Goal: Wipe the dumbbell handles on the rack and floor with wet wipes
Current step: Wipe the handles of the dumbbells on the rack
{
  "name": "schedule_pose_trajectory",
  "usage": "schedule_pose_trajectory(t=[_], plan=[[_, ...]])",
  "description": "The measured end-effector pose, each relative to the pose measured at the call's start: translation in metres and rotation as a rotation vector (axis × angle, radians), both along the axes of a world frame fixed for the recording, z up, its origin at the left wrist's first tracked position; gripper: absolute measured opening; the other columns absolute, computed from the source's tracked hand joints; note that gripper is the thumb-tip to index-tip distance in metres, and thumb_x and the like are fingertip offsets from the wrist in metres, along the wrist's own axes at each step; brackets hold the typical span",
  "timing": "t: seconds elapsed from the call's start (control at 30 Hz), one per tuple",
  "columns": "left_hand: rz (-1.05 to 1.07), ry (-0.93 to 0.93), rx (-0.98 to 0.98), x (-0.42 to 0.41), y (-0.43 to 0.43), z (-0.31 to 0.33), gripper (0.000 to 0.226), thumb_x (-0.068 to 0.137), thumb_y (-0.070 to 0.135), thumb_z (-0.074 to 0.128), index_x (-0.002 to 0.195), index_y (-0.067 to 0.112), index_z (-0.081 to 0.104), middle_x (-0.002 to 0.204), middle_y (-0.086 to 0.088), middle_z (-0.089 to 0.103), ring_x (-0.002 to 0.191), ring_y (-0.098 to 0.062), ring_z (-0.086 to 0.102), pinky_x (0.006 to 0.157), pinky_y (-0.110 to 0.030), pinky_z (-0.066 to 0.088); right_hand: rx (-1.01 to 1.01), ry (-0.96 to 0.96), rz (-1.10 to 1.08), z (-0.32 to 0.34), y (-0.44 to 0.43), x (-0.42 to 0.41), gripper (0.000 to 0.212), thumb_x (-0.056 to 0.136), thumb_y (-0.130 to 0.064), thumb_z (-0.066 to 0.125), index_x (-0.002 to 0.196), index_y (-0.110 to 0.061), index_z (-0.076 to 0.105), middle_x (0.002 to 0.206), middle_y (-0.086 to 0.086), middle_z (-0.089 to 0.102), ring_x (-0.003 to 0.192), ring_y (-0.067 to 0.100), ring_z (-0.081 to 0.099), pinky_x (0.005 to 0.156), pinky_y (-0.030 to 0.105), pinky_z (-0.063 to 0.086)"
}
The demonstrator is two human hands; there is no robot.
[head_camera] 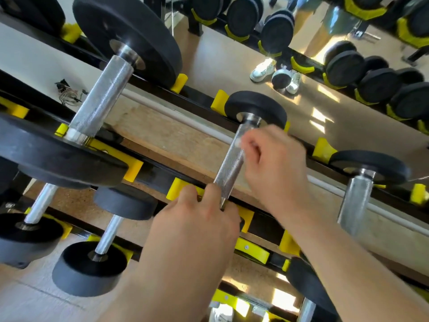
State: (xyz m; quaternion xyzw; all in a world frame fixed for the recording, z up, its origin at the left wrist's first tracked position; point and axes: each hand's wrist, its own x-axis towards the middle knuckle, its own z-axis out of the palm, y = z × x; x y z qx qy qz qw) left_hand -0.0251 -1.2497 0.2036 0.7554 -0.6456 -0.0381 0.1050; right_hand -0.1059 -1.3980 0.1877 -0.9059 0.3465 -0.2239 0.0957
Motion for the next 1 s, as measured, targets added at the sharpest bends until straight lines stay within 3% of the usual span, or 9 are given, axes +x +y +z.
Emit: schedule_pose_trajectory(t=[0.13,0.27,0.37,0.53,0.67,0.77,0.83,0.9,1.0], plan=[[-0.063,0.009,-0.069,-0.004,0.009,-0.012,0.017,0.068,0.003,0.06,0.08,0.011,0.069,0.079,-0.009,0.064,0.066,-0.03,0.06,0.047,-0.035,0.053,-0.038,-0.003,0.066,-0.002,0.0,-0.002,0.003,0.08,-0.002,0.066,0.081,-0.005,0.067,0.076,0.011,0.063,0.064,0.027,0.06,0.05,0.037,0.05],[-0.153,0.093,-0.142,0.018,0.016,-0.019,0.036,0.083,0.007,0.038,0.099,0.012,0.07,0.094,-0.003,0.069,0.083,-0.028,0.067,0.053,-0.037,0.058,-0.073,-0.05,0.026,-0.004,0.0,0.011,0.009,0.078,-0.003,0.065,0.086,-0.004,0.069,0.08,0.011,0.065,0.066,0.025,0.062,0.052,0.027,0.044],[-0.236,0.203,-0.239,0.045,0.019,-0.024,0.036,0.079,0.006,0.05,0.109,0.018,0.066,0.102,0.005,0.07,0.094,-0.019,0.068,0.068,-0.035,0.06,-0.073,-0.033,0.12,-0.008,0.007,0.007,0.011,0.079,-0.002,0.066,0.09,-0.003,0.069,0.083,0.013,0.066,0.069,0.027,0.064,0.053,0.033,0.052],[-0.2,0.467,-0.357,0.06,0.018,-0.038,0.029,0.075,0.012,0.071,0.104,0.014,0.074,0.106,0.01,0.069,0.101,-0.002,0.063,0.09,-0.011,0.047,-0.064,-0.069,0.008,-0.008,0.009,0.021,0.013,0.076,0.001,0.067,0.087,-0.005,0.068,0.082,0.01,0.064,0.068,0.026,0.061,0.053,0.031,0.048],[-0.138,0.703,-0.379,0.064,0.017,-0.044,0.026,0.075,0.01,0.073,0.101,0.016,0.075,0.103,0.019,0.067,0.104,0.003,0.062,0.091,-0.011,0.045,-0.058,-0.125,-0.005,-0.01,-0.001,0.016,0.011,0.081,-0.003,0.06,0.084,-0.007,0.069,0.081,0.008,0.064,0.068,0.028,0.062,0.057,0.034,0.05],[-0.074,0.881,-0.323,0.068,0.018,-0.047,0.036,0.071,0.002,0.072,0.101,0.023,0.071,0.106,0.016,0.067,0.101,-0.002,0.065,0.086,-0.013,0.049,-0.012,-0.14,-0.097,-0.009,-0.001,0.021,0.015,0.089,-0.011,0.054,0.084,-0.009,0.068,0.081,0.004,0.064,0.069,0.018,0.059,0.061,0.019,0.039],[-0.016,0.953,-0.258,0.073,0.02,-0.047,0.043,0.068,0.001,0.071,0.102,0.027,0.071,0.105,0.015,0.069,0.101,-0.006,0.066,0.083,-0.021,0.052,0.008,-0.12,-0.004,-0.015,0.024,0.014,0.014,0.086,-0.01,0.054,0.085,-0.009,0.068,0.081,0.003,0.064,0.07,0.016,0.059,0.062,0.02,0.042],[-0.025,0.978,-0.2,0.077,0.019,-0.043,0.043,0.069,0.003,0.07,0.103,0.029,0.07,0.105,0.016,0.069,0.104,-0.007,0.065,0.082,-0.025,0.053,0.008,-0.134,0.033,-0.016,0.017,0.009,0.012,0.087,-0.008,0.057,0.084,-0.007,0.068,0.08,0.005,0.064,0.07,0.019,0.059,0.061,0.024,0.045],[-0.079,0.886,-0.113,0.075,0.016,-0.034,0.039,0.073,0.008,0.068,0.104,0.031,0.068,0.108,0.018,0.066,0.107,-0.004,0.062,0.083,-0.025,0.051,-0.003,-0.233,-0.136,-0.017,-0.009,0.014,0.009,0.089,-0.006,0.061,0.083,-0.007,0.068,0.08,0.005,0.063,0.069,0.017,0.057,0.061,0.024,0.042]])
